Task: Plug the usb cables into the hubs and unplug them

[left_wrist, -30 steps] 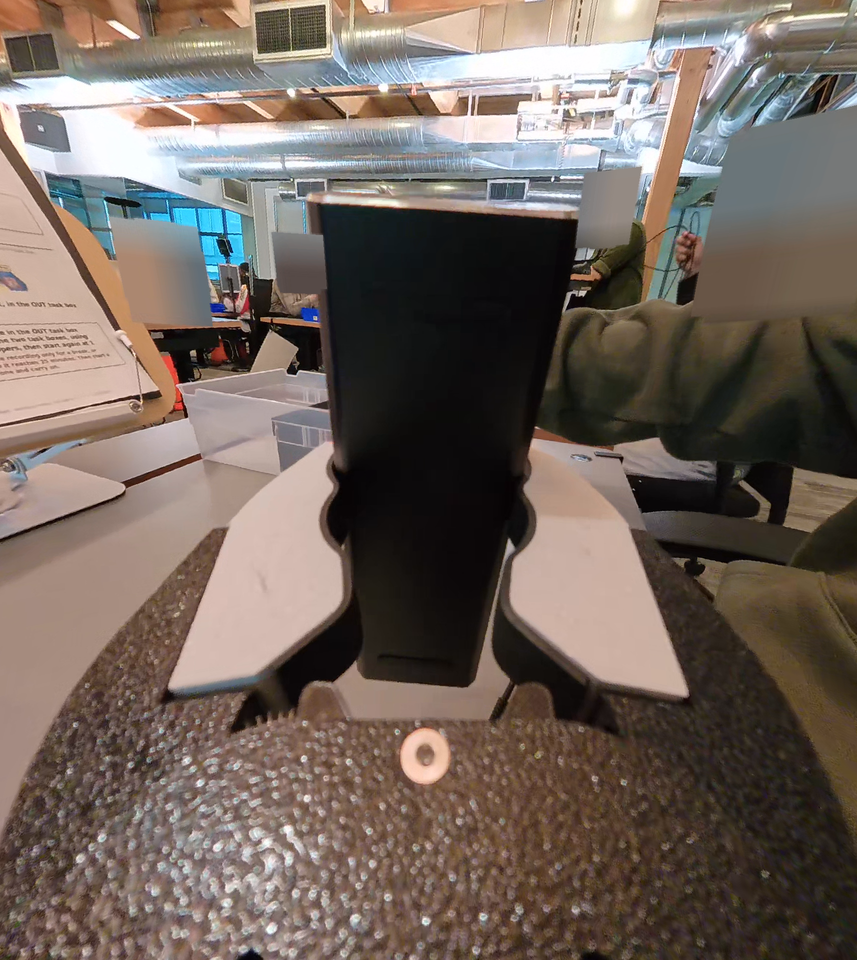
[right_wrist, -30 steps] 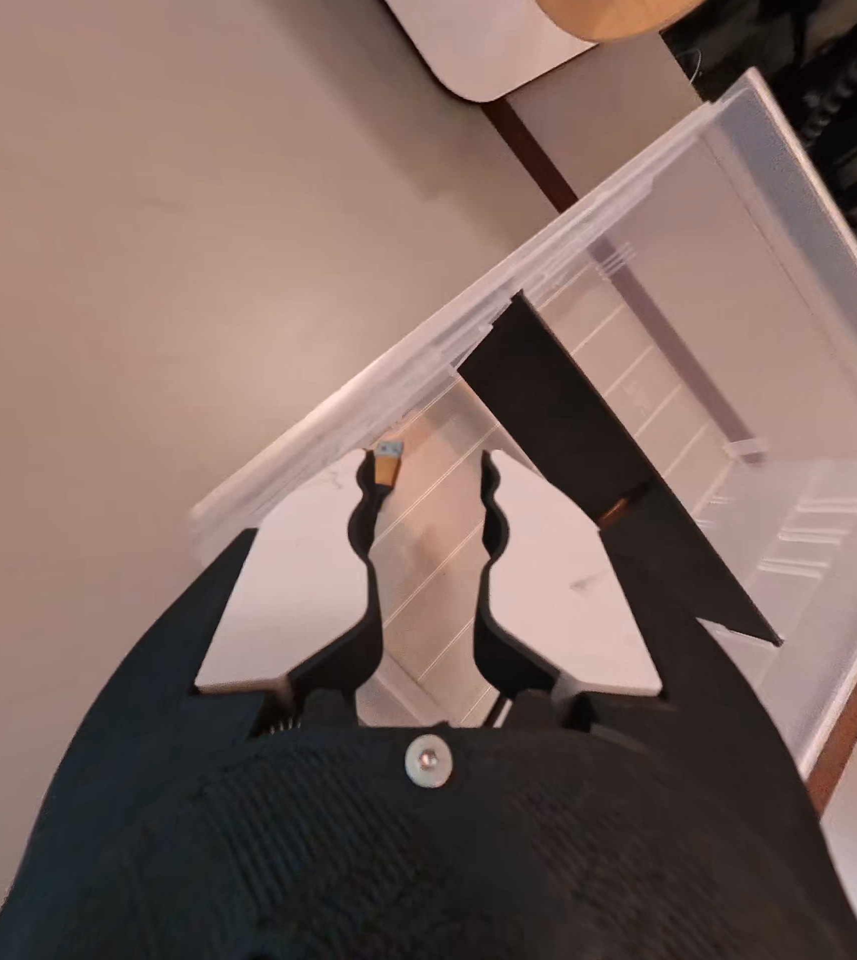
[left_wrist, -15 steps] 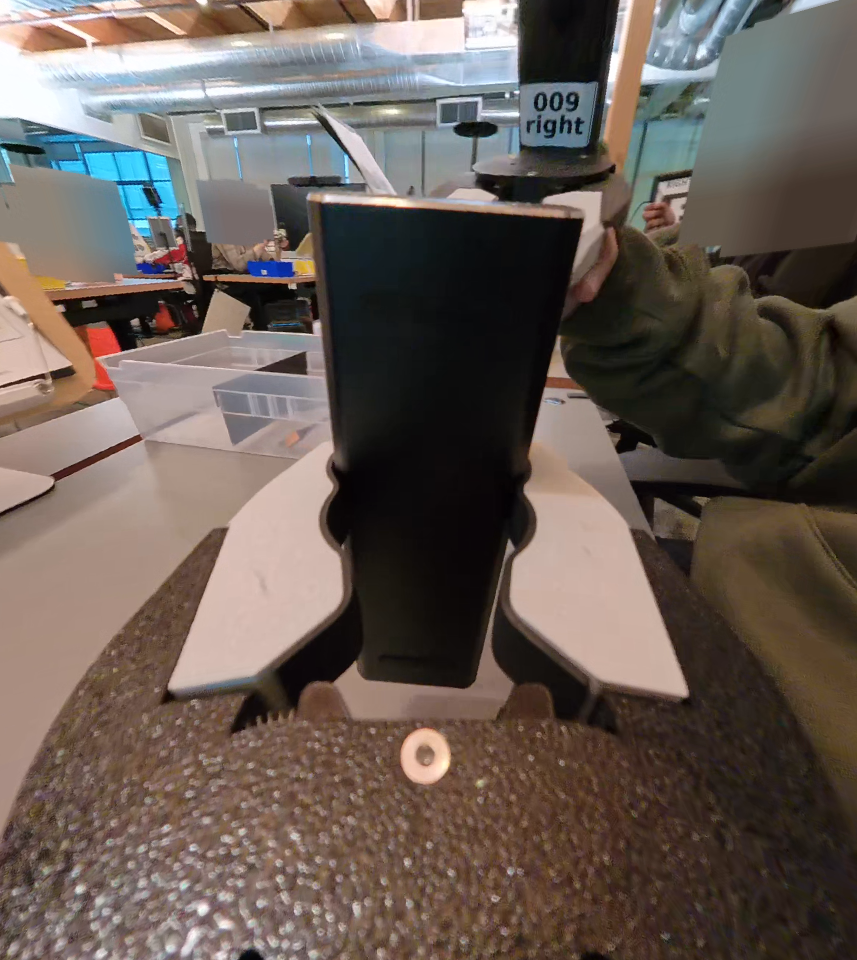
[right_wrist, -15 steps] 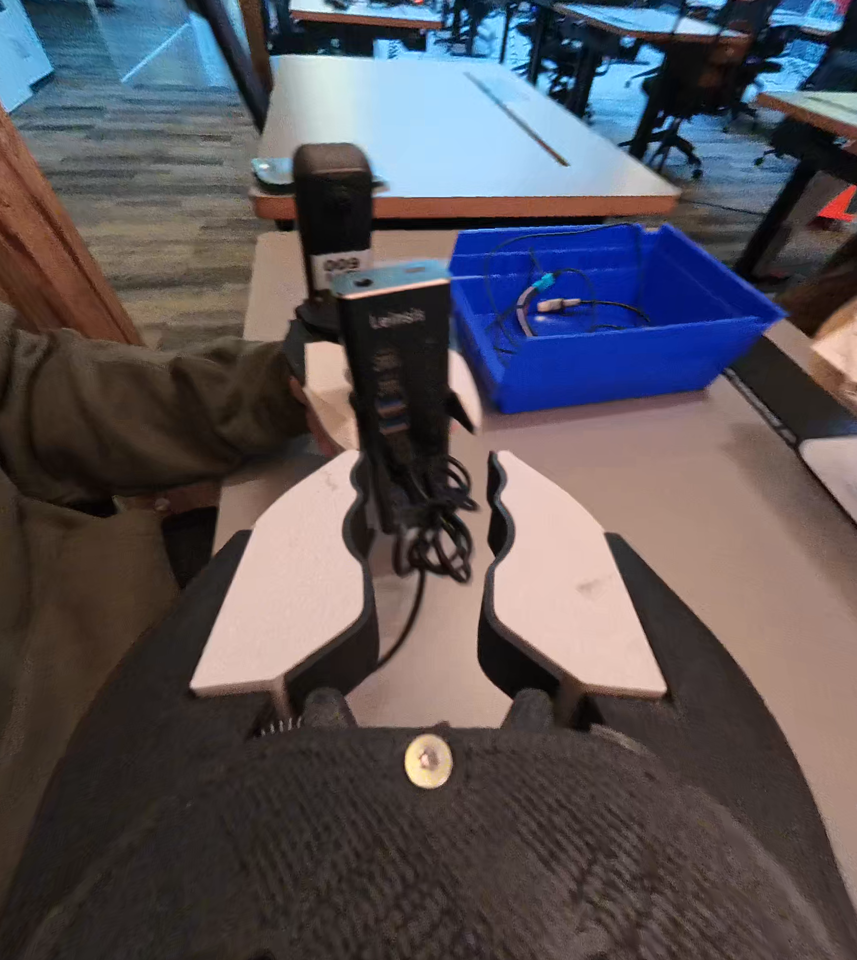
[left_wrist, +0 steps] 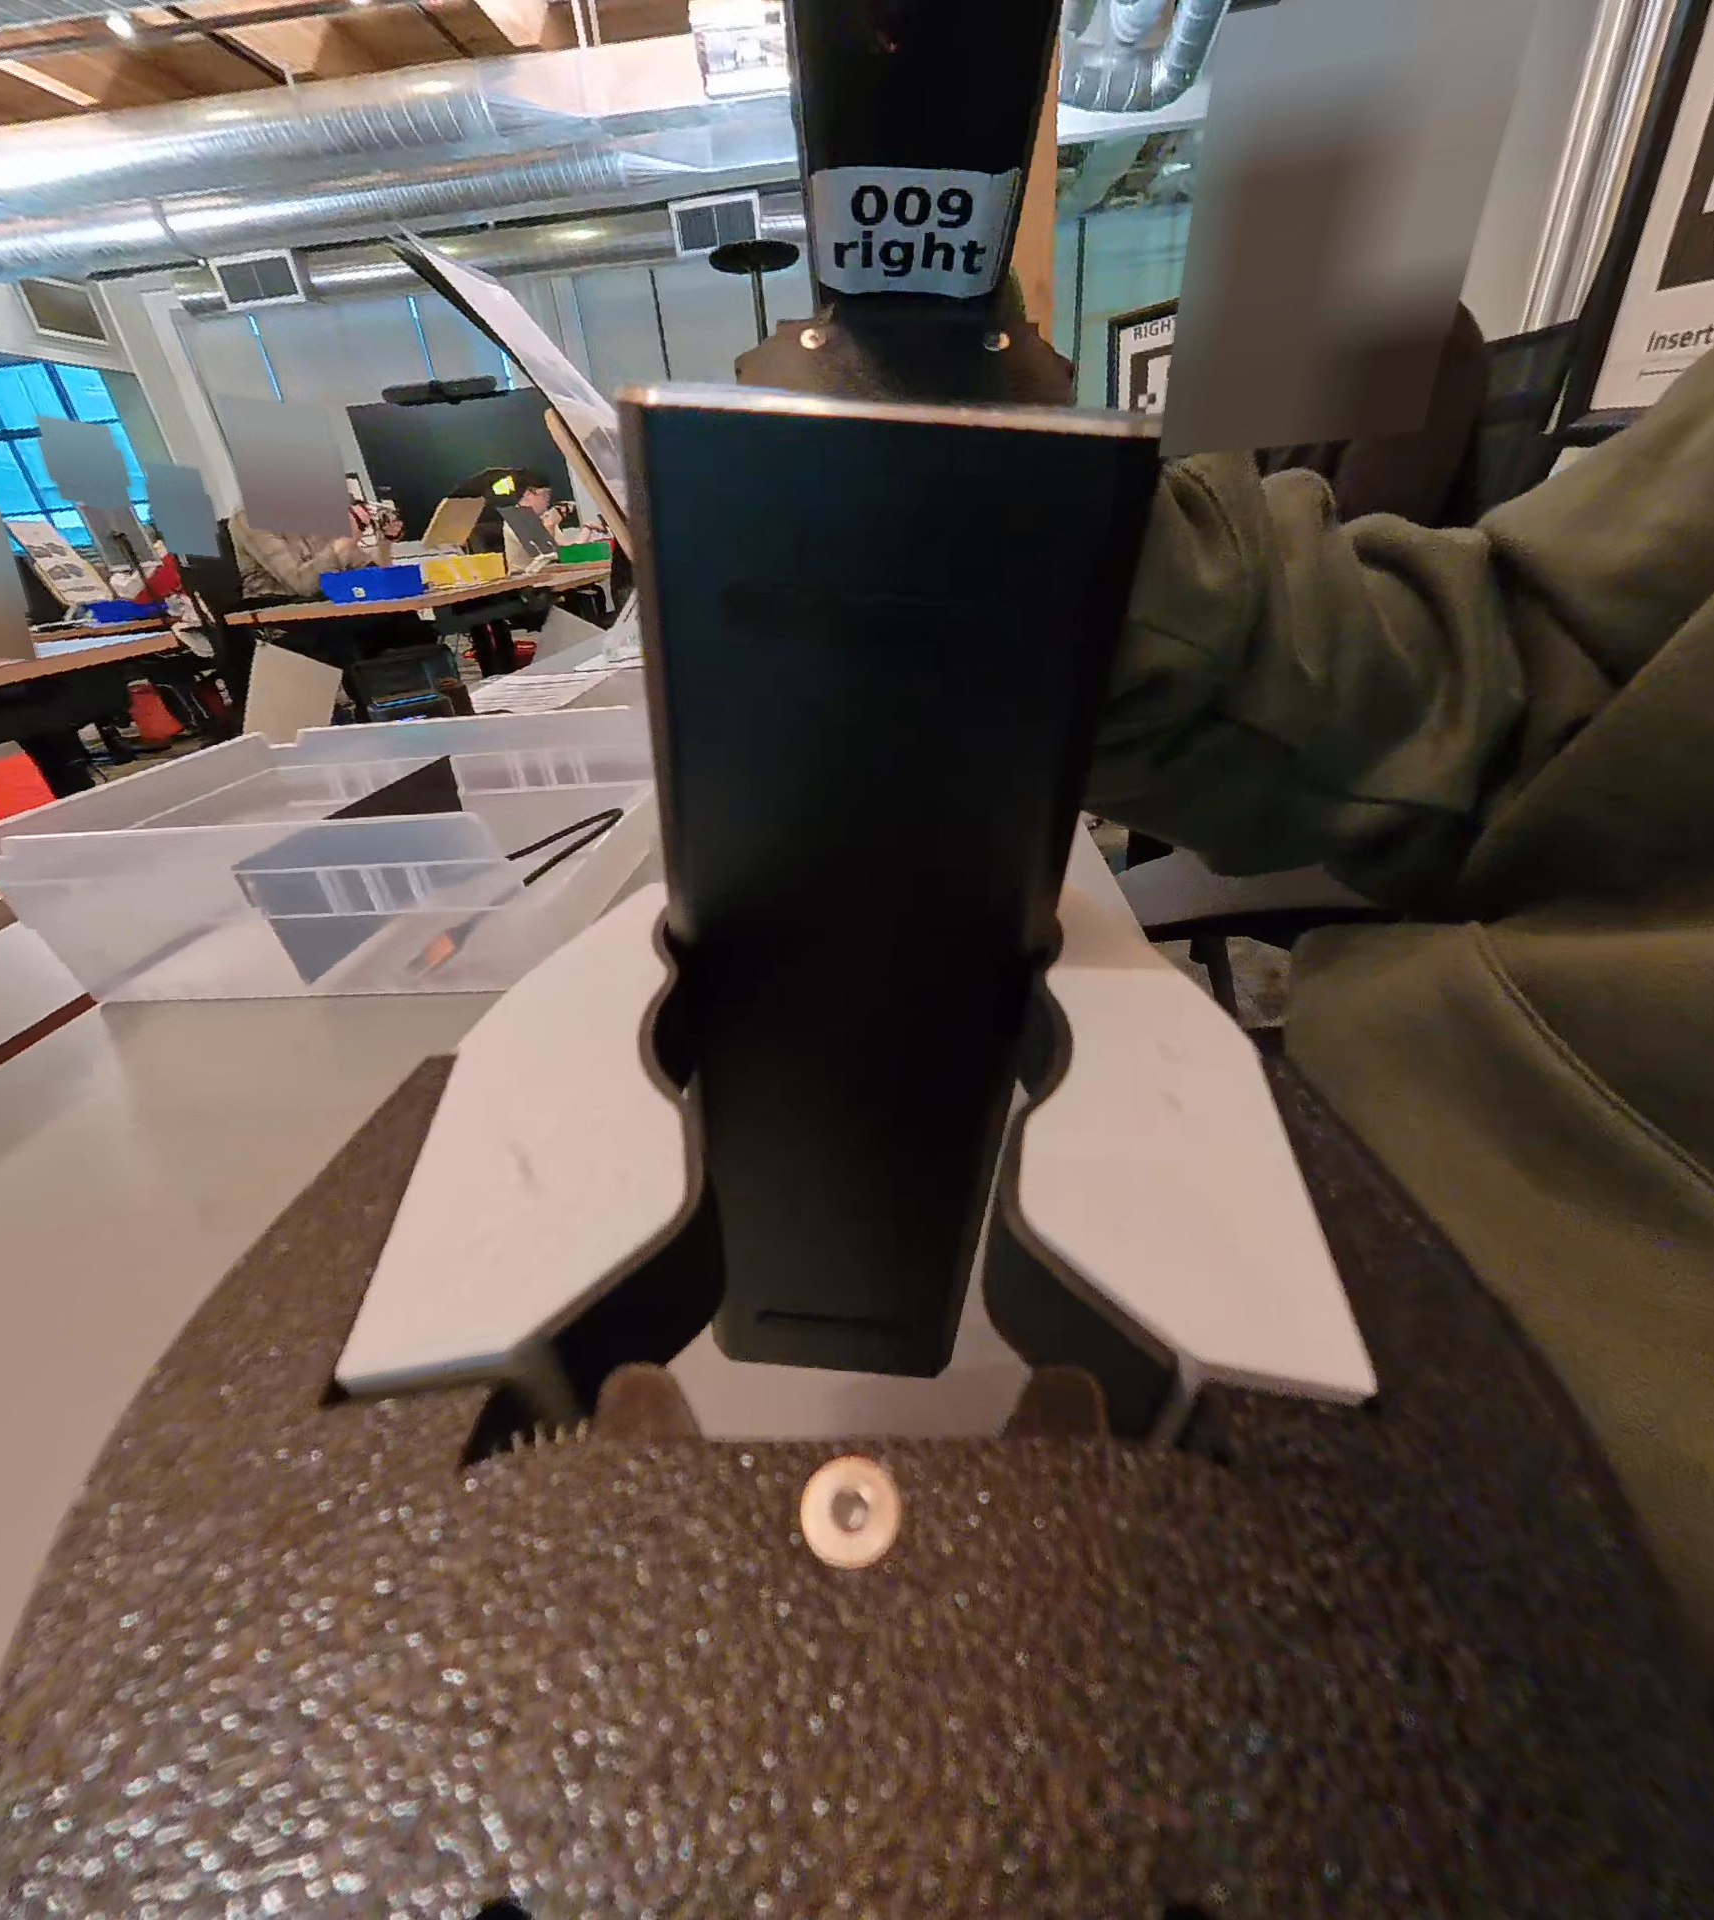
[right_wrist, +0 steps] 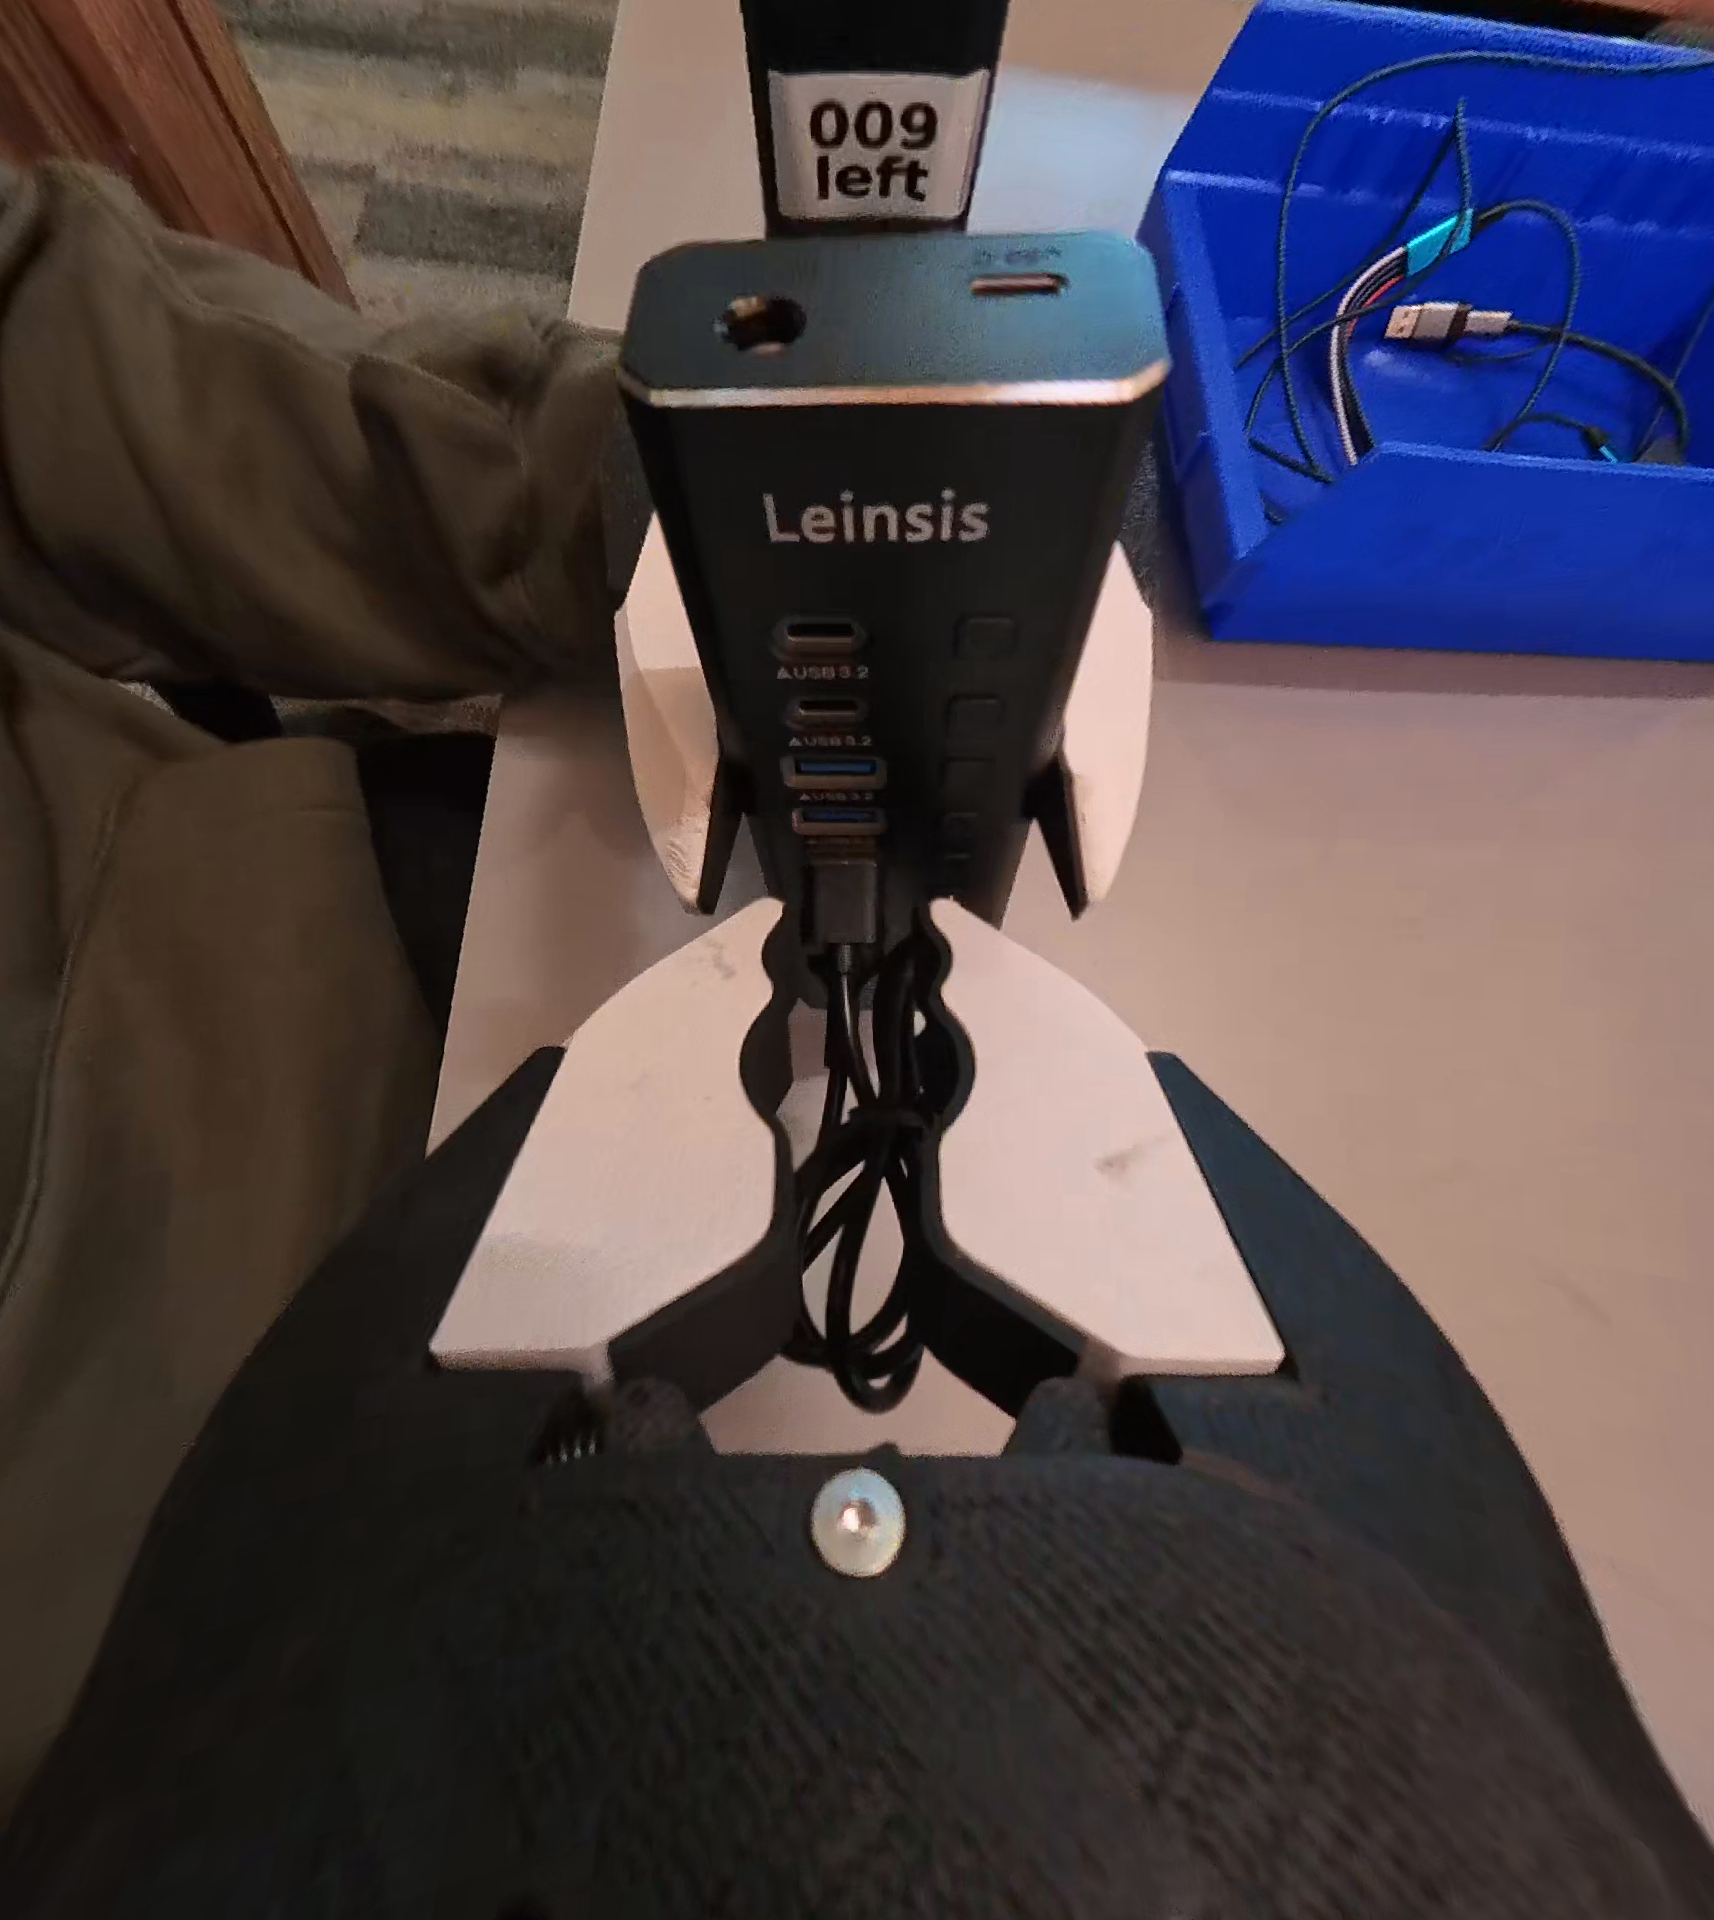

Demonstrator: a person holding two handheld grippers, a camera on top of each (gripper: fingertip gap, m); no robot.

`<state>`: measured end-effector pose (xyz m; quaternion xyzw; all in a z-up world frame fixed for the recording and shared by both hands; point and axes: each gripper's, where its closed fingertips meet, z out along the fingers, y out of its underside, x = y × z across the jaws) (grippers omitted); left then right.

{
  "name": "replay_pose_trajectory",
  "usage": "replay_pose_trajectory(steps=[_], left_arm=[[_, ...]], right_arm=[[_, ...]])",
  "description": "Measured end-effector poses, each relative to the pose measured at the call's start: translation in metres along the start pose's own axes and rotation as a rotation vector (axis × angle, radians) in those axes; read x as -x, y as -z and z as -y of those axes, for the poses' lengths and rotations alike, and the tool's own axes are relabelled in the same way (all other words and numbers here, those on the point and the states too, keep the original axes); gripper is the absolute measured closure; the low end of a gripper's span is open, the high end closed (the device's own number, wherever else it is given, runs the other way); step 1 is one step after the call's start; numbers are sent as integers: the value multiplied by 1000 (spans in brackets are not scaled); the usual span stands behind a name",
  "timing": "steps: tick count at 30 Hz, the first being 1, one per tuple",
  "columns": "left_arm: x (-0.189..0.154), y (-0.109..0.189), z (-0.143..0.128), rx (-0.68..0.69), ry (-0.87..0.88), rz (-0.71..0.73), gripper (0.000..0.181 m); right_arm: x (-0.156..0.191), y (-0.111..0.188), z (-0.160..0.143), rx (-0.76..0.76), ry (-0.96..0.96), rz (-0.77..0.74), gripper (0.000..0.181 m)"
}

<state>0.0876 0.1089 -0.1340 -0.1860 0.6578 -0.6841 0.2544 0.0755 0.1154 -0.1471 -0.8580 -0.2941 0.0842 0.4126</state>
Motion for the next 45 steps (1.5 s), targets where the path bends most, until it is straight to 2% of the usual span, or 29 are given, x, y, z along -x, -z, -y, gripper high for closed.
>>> replay_pose_trajectory(steps=[2,7,10,11,12,13,15,17,21,23,25,28,32,36,45], left_arm=[[0,-2,-1,6,-5,2,121],[4,-2,-6,15,-4,27,121],[4,-5,-8,8,-3,34,121],[6,-2,-7,-7,11,37,121],[13,6,-7,-18,30,67,121],[22,18,-6,-27,36,111,121],[33,42,-1,-20,26,164,121],[38,55,11,-35,-2,209,121],[37,60,22,-70,-14,218,121],[36,56,19,-66,-7,208,121],[34,51,14,-49,-2,196,121],[31,43,10,-33,5,170,121],[27,35,8,-25,9,146,121],[27,33,4,-9,14,141,121],[30,33,-1,-12,46,145,121]], right_arm=[[3,-3,-2,8,5,15,167],[-1,-6,-7,28,1,-18,167],[-1,-1,-14,108,26,-28,167],[-8,8,-28,220,56,-75,166],[-21,24,-42,315,82,-160,167],[-31,41,-49,335,64,-223,167],[-41,75,-42,210,-1,-257,167],[-66,120,-36,109,-52,-396,167],[-111,212,-26,-8,-40,-688,167],[-129,243,-33,-38,-89,-765,167],[-148,261,-48,-51,-136,-812,167],[-178,261,-91,11,-222,-834,167],[-205,230,-151,63,-378,-730,166],[-228,208,-192,81,-507,-751,166],[-238,159,-216,141,-569,-705,165]])
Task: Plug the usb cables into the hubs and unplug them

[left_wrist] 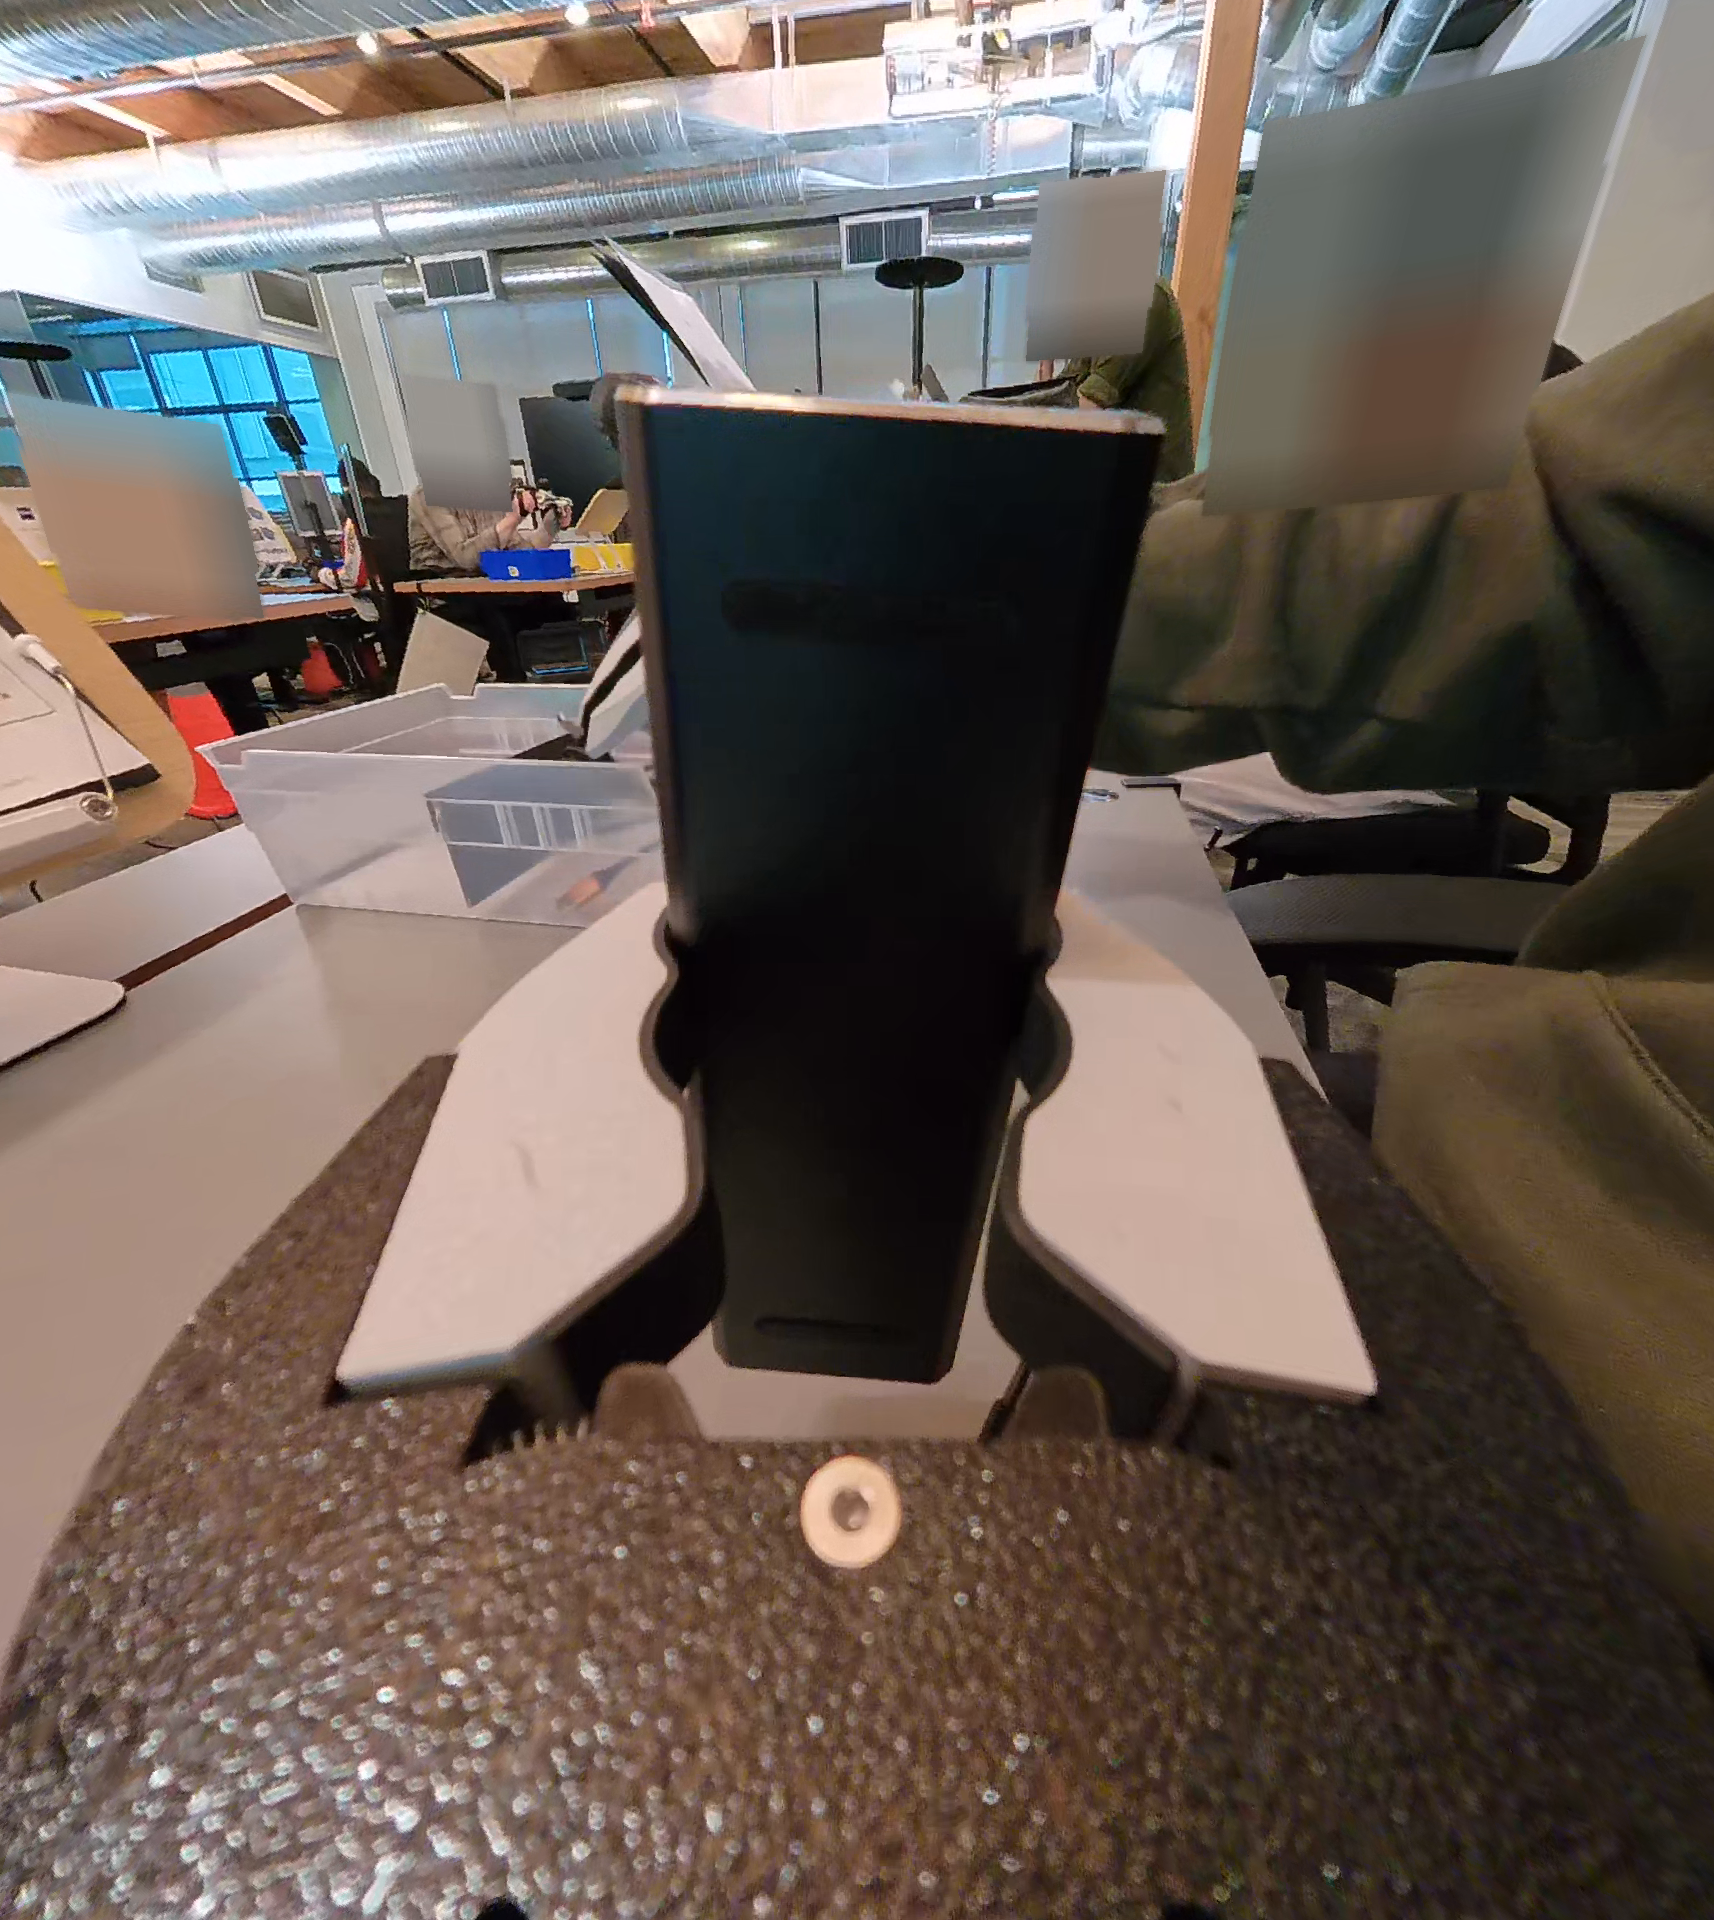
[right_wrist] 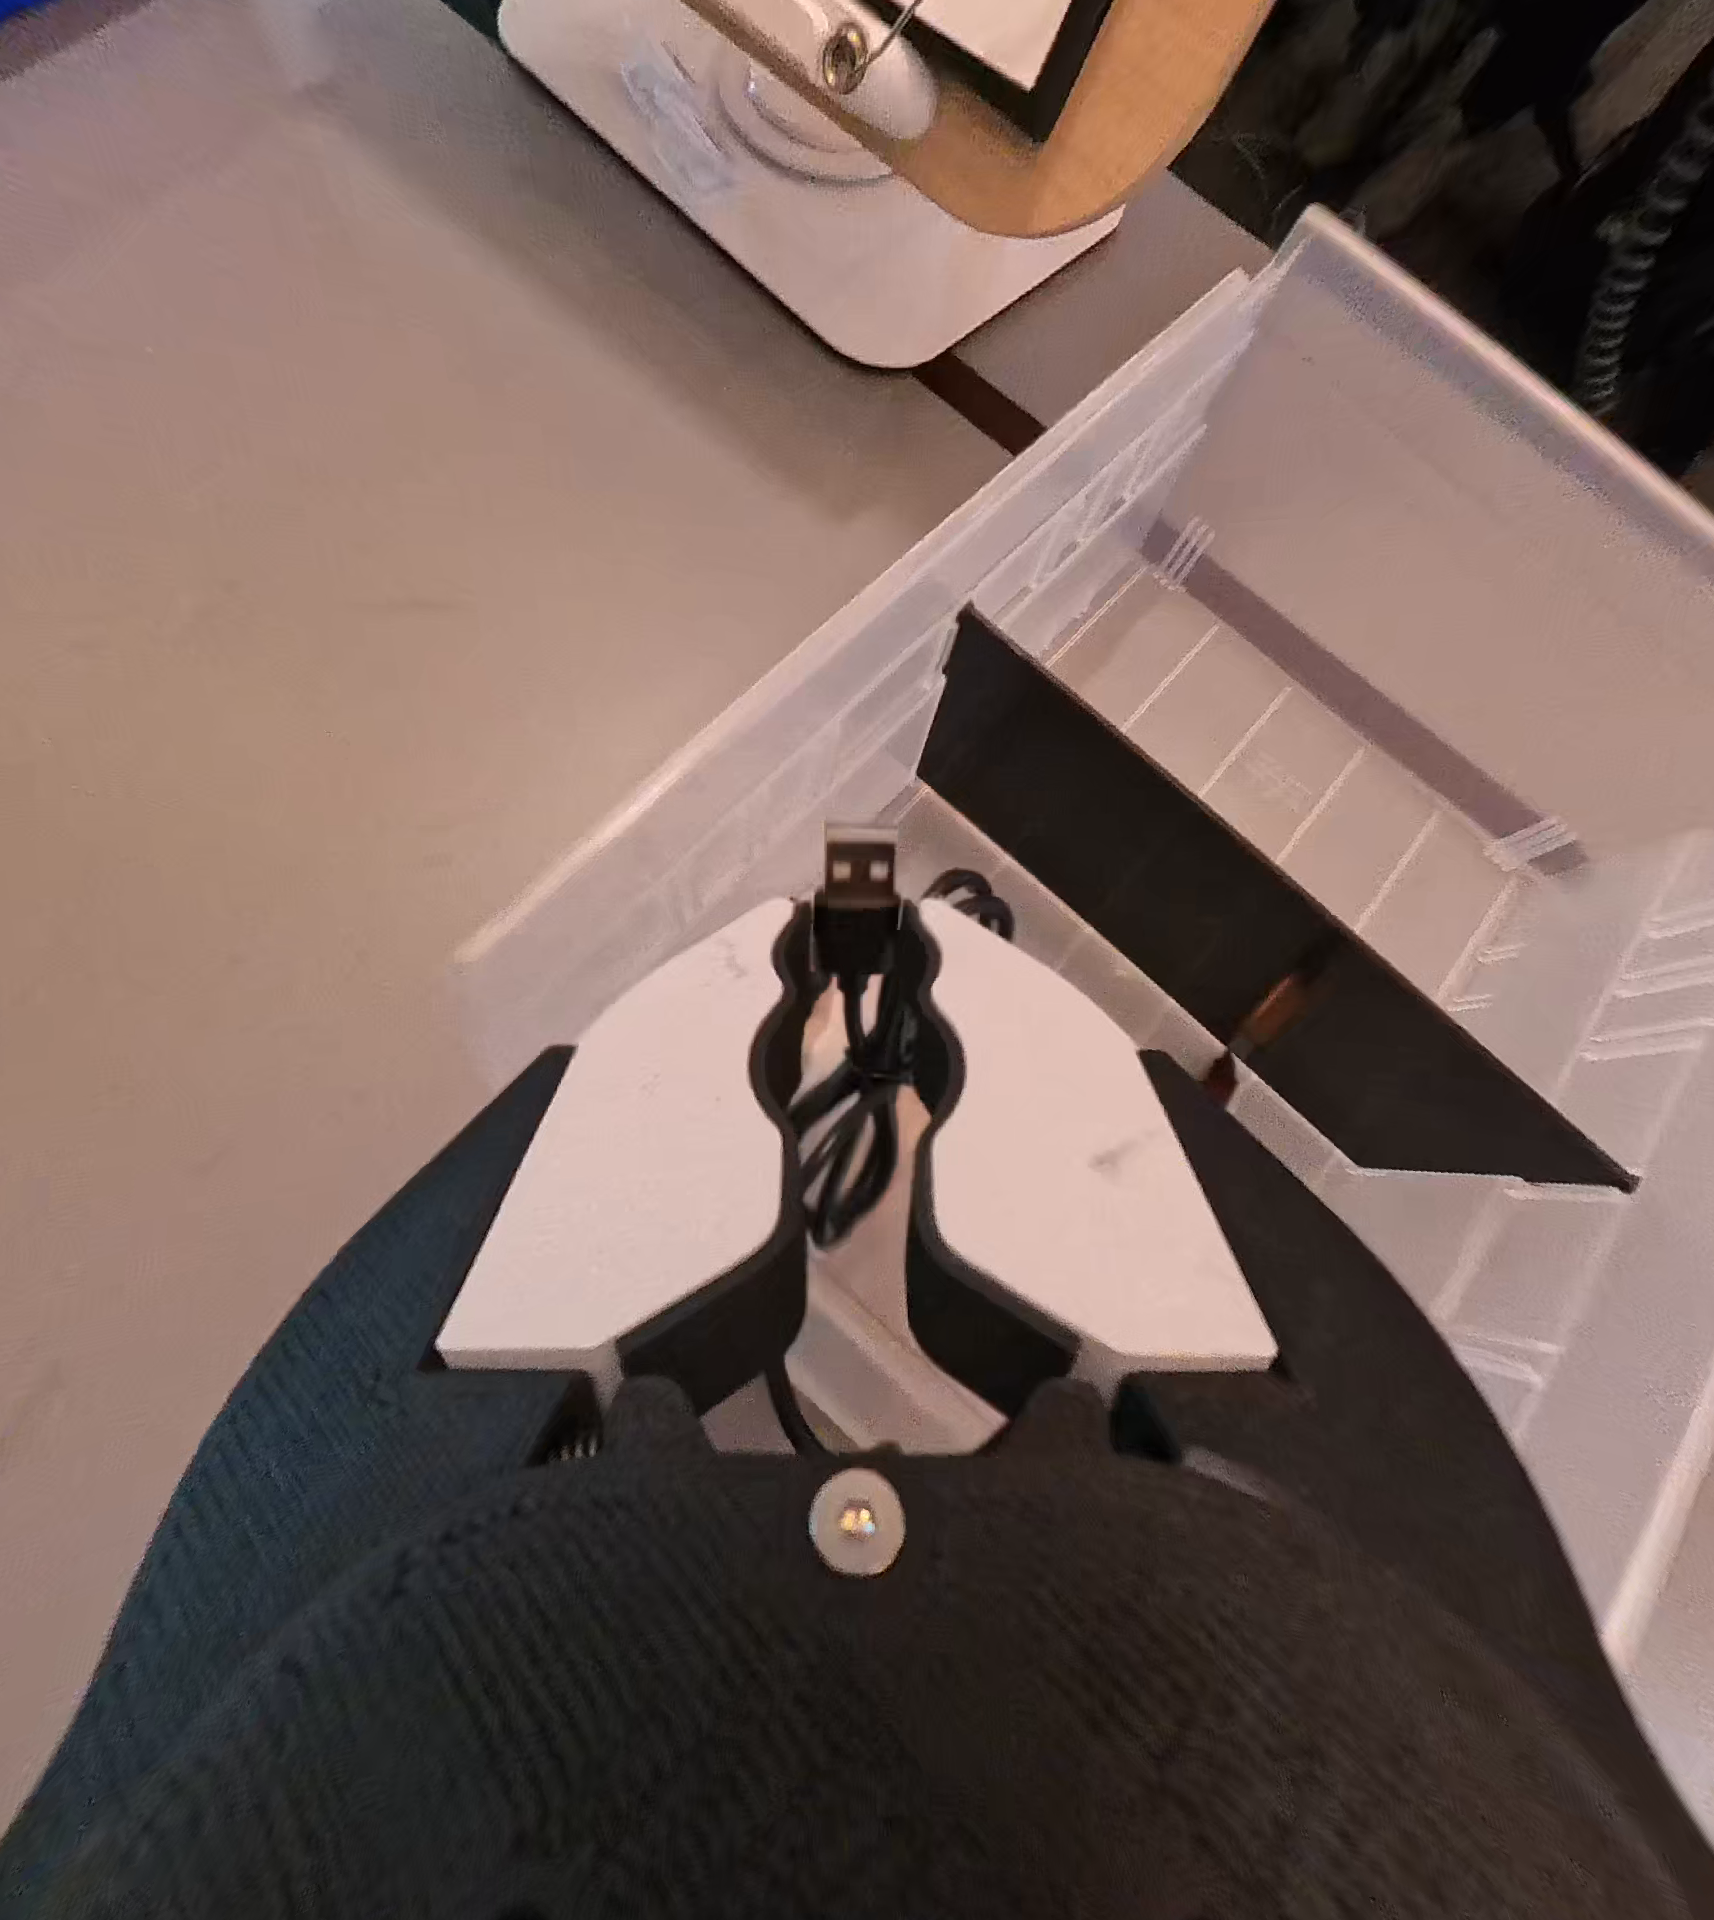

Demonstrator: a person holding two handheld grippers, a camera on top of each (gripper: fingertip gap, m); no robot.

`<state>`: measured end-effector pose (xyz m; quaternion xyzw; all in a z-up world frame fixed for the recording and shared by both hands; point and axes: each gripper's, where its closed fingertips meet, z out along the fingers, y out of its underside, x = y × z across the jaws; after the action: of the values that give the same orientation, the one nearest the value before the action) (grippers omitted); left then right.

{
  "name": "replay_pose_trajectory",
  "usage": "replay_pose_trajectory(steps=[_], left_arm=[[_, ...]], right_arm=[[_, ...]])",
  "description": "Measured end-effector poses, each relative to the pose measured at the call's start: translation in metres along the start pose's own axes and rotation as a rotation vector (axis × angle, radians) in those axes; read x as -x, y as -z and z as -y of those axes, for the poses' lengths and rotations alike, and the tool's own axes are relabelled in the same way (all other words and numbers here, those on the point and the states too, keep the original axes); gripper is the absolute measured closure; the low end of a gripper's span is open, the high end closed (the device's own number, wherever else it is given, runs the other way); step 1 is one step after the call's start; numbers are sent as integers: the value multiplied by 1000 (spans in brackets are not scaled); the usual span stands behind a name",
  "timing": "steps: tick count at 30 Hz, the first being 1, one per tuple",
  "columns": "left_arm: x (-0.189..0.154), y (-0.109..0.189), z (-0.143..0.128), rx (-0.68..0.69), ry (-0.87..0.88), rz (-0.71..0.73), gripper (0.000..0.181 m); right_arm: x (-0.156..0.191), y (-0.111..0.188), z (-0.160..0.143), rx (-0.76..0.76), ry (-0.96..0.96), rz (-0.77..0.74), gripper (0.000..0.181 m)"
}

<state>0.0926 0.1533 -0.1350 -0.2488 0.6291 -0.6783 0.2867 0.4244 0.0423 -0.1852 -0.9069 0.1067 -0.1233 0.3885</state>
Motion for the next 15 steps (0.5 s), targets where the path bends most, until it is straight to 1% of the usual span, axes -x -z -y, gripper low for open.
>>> replay_pose_trajectory(steps=[2,4,5,6,8,9,10,12,13,15], left_arm=[[0,0,1,-2,4,2,121],[0,0,1,-7,4,1,121],[1,0,1,-8,6,2,121],[1,0,0,-7,5,5,121],[1,0,0,-6,6,-3,121],[0,-1,0,-10,6,-7,121],[-2,-2,1,-15,8,-18,121],[-7,-4,3,-25,2,-42,121],[-10,-6,4,-26,-5,-52,121],[-15,-8,4,-20,-15,-70,121]], right_arm=[[4,1,9,-51,-23,-21,140],[22,14,30,-157,-37,14,125],[41,24,45,-238,-45,74,122],[67,37,61,-325,-48,159,122],[135,66,82,-450,-9,364,122],[173,78,85,-479,37,457,121],[208,85,84,-493,90,519,118],[271,90,72,-461,224,596,107],[297,88,64,-430,296,618,107],[325,79,55,-394,387,572,110]])
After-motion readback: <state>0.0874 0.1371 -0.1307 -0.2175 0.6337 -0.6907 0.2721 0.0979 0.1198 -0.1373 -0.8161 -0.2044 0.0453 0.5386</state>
